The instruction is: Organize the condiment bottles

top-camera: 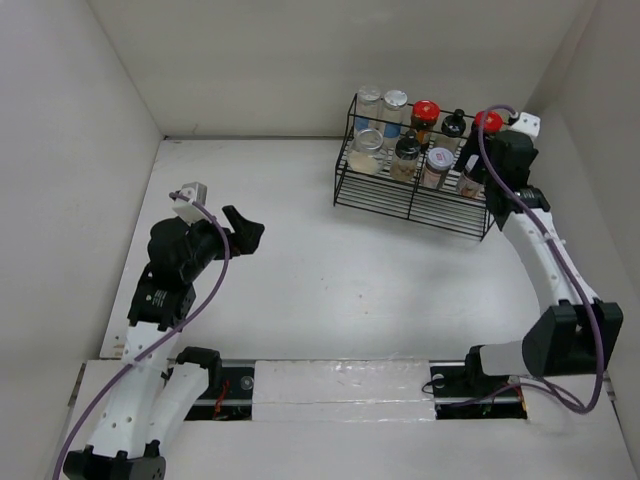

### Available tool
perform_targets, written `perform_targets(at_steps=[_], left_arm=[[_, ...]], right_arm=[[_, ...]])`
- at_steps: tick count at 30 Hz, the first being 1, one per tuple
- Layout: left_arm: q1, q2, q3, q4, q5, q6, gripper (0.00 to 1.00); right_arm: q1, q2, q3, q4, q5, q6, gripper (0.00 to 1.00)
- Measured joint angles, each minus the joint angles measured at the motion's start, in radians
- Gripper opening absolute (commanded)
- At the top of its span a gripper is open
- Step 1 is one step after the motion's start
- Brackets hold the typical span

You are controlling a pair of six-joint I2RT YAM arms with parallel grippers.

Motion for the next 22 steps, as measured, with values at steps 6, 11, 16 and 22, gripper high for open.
perform_targets(at_steps=[6, 11, 16, 22], left_arm=[[0.0, -0.036, 0.0, 0.0, -0.013, 0.001, 1.0], [0.0, -0.118, 0.0, 0.01, -0.026, 0.0, 1.0], [0.0, -0.179, 0.0, 0.037, -0.036, -0.005, 1.0], [0.0, -0.187, 0.0, 0.043, -0.019, -0.016, 1.0]], right_arm=[[0.088, -0.28, -0.01, 0.043, -0.045, -0.002, 1.0], [0.249, -0.573, -0.117, 0.125, -0.215, -0.002, 1.0], [0.36, -0.763, -0.296, 0.124, -0.382, -0.009, 1.0], [0.438, -0.883, -0.459, 0.022, -0.523, -0.021, 1.0]])
